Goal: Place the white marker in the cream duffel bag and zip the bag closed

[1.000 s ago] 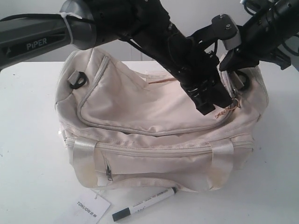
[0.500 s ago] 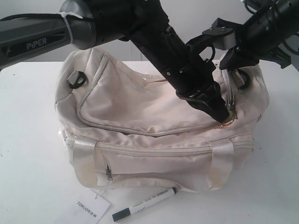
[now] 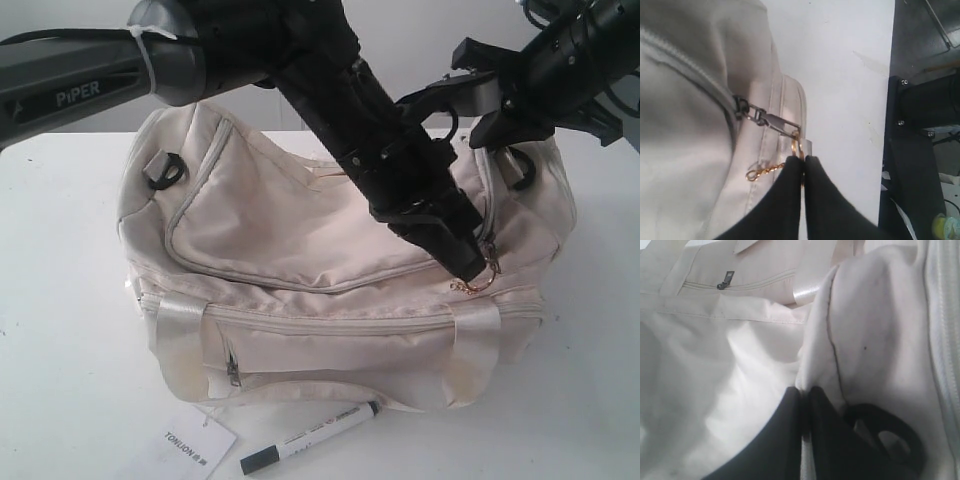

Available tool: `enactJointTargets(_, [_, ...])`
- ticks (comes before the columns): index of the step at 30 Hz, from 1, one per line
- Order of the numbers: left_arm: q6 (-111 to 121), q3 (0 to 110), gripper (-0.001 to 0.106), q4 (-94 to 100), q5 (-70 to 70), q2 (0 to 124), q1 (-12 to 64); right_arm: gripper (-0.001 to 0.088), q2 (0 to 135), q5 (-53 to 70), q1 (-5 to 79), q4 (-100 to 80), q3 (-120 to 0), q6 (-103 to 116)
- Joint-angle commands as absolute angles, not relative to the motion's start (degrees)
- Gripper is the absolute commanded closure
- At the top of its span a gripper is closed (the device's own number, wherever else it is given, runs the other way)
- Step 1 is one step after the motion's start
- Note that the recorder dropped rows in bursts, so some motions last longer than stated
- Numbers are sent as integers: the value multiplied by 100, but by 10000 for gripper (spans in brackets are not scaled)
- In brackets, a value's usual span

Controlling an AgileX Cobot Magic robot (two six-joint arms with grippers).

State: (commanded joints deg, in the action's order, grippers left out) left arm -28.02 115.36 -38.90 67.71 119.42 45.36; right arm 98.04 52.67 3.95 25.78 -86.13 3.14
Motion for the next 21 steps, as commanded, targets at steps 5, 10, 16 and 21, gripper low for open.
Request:
enactJointTargets(5, [-2802,11536,1053,-3614,6930,11942,4536,868,9804,5267,395,2544,-8613,278])
enactJointTargets(10, [-2802,11536,1053,-3207,6996,11942,4536,868,9804,5267,395,2544,-8613,277])
enactJointTargets(16, [-2666,11536,1053,-2925,6996,11942,4536,868,9804,5267,395,2530,-8613,278])
enactJointTargets(21, [-2666,11536,1053,-2560,6996,11942,4536,868,9804,5263,395,2463,-8613,278])
